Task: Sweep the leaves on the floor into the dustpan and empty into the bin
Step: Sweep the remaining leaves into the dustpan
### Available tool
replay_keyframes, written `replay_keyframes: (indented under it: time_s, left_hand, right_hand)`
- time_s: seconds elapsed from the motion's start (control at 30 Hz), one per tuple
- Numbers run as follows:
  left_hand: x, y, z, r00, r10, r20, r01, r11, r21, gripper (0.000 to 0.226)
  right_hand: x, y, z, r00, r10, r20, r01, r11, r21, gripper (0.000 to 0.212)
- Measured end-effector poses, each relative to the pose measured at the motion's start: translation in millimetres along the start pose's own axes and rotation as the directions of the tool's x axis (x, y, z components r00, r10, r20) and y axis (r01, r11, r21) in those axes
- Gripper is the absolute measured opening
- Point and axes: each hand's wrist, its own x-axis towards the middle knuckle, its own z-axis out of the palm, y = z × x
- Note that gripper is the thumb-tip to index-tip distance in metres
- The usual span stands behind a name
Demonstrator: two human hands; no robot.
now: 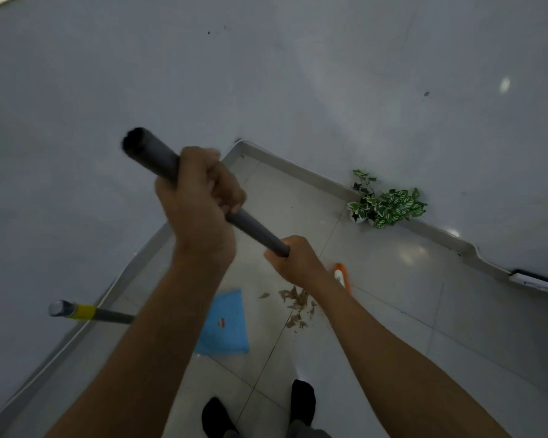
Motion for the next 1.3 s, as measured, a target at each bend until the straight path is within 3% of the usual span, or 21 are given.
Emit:
replay_keyframes:
  time_s: [0.2, 0.33, 0.43, 0.7, 0.97, 1.13, 1.3]
  left_hand:
    - [-12.6, -78.3, 39.3, 0.997, -0.076, -0.018, 0.076, 0.997, 0.003, 0.039]
    - [-21.8, -129.2, 47.7, 0.985, -0.161, -0.069, 0.164, 0.986, 0.044, 0.036]
    - [-16.0, -141.2, 43.7, 0.984, -0.127, -0.126, 0.136, 0.988, 0.071, 0.043]
    - [0.3, -100.6, 19.0, 0.956, 0.051, -0.288, -0.038, 0.998, 0.052, 0.051]
    - [-8.1, -20.3, -20.5, 0.870, 0.227, -0.438, -0.168, 0.971, 0.169, 0.026]
    - [-10.7, 15.4, -21.2, 0.865, 0.271, -0.423, -0.225, 0.962, 0.155, 0.030]
    - [-12.3, 3.2, -0.3, 0.939, 0.181, -0.292, -0.167, 0.983, 0.071, 0.035]
  right_hand:
    - [-12.2, 69.6, -67.1, 0.991, 0.089, -0.096, -0.095, 0.994, -0.061, 0.045]
    - [-6.0, 114.6, -90.8, 0.987, 0.161, -0.018, -0.162, 0.978, -0.134, 0.044]
    - [11.2, 123.9, -90.8, 0.986, 0.158, 0.053, -0.145, 0.971, -0.189, 0.044]
    - [54.0, 83.4, -50.4, 0.989, -0.061, 0.136, 0.088, 0.975, -0.202, 0.048]
    - [44.8, 6.7, 20.4, 0.953, -0.158, 0.260, 0.185, 0.980, -0.080, 0.036]
    - [31.5, -27.3, 32.5, 0.923, -0.192, 0.332, 0.219, 0.975, -0.045, 0.037]
    - [23.1, -7.0, 2.4, 0.952, -0.194, 0.238, 0.217, 0.974, -0.073, 0.044]
